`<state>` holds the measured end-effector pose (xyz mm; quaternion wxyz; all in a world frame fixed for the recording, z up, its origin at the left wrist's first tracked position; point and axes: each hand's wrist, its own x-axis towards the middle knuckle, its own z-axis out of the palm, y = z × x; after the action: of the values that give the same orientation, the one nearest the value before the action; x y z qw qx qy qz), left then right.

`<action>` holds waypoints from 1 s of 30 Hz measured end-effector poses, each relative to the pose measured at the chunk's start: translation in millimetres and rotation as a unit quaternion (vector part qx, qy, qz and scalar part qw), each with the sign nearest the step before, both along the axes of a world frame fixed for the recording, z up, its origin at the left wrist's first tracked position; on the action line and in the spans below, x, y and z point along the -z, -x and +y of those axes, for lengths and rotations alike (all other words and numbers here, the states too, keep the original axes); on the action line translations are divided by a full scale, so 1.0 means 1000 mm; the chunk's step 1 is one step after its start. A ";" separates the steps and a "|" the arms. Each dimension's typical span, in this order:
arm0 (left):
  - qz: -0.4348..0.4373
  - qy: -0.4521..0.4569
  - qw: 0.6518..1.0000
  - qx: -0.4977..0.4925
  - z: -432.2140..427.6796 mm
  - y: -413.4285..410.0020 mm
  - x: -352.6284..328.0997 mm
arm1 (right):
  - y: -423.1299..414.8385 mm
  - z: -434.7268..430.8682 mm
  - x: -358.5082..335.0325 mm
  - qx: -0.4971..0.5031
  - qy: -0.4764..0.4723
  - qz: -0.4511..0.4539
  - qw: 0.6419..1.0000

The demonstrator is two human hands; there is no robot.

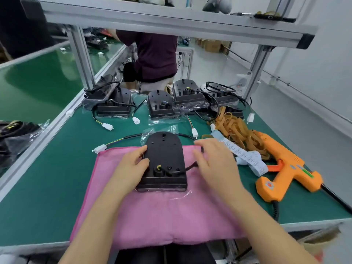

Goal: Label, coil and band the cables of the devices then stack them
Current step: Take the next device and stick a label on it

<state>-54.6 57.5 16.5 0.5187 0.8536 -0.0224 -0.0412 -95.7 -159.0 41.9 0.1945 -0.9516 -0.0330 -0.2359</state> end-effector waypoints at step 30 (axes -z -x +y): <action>-0.215 -0.057 0.973 0.060 -0.138 0.001 -0.046 | -0.012 -0.048 -0.010 -0.043 -0.403 0.090 0.910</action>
<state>-56.0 -80.2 62.8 0.4487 0.8679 -0.1819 0.1106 -83.5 -207.1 51.7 0.5735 -0.8070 0.0414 -0.1343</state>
